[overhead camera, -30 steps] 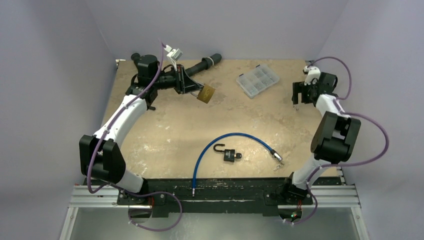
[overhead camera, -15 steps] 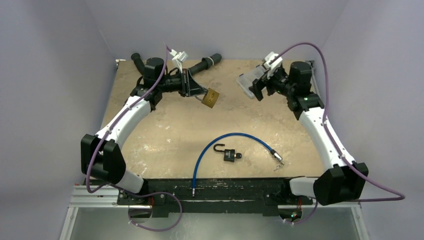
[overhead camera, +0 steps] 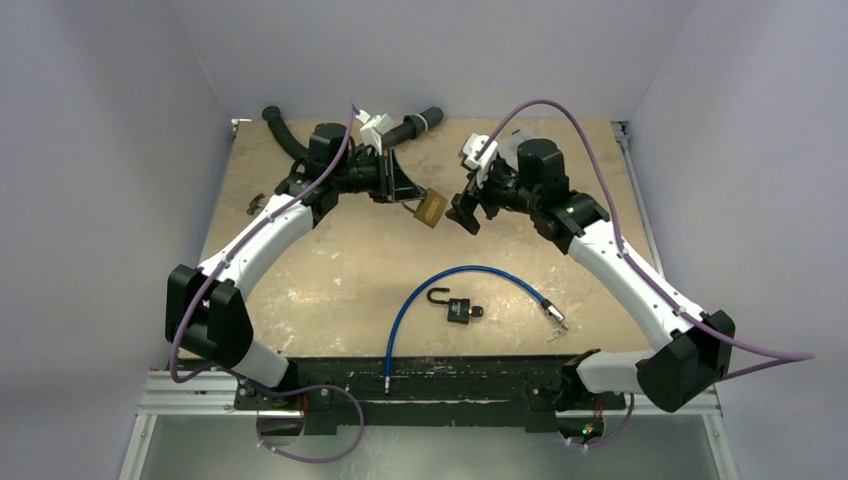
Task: Lock with the key
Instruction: Place the lock at the center of the board.
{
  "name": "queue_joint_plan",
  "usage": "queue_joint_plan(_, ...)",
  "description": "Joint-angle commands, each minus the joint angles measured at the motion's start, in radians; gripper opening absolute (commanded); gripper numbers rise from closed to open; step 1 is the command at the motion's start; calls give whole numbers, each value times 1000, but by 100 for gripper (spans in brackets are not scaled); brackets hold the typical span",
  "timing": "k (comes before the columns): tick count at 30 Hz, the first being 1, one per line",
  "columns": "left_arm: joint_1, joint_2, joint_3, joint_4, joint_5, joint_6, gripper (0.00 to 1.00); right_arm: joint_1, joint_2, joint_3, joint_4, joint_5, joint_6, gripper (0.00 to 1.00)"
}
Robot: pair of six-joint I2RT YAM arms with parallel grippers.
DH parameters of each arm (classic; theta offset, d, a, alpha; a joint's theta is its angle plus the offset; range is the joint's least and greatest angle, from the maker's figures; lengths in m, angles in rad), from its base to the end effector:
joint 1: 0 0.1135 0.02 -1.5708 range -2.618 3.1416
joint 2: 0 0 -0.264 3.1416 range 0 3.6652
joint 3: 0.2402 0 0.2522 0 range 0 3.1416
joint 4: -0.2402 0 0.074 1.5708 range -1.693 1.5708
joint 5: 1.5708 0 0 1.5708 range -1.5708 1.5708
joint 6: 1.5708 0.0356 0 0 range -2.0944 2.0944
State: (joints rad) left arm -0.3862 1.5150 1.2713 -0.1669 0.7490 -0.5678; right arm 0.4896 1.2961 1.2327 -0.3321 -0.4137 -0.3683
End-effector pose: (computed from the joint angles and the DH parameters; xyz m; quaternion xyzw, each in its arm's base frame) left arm 0.3144 -0.1540 0.3363 0.1291 0.7934 -0.5060 0.3127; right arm 0.2536 0.1514 0.3709 -0.4423 0.6934 0.2035 0.5312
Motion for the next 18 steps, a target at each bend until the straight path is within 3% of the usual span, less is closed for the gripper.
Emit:
queue_joint_plan(1, -25, -5, 52, 61, -27, -65, 0, 46, 24, 59, 9, 25, 26, 99)
queue_joint_plan(18, -51, 8, 46, 144, -1, -176, 0, 153, 126, 68, 52, 120, 29, 99)
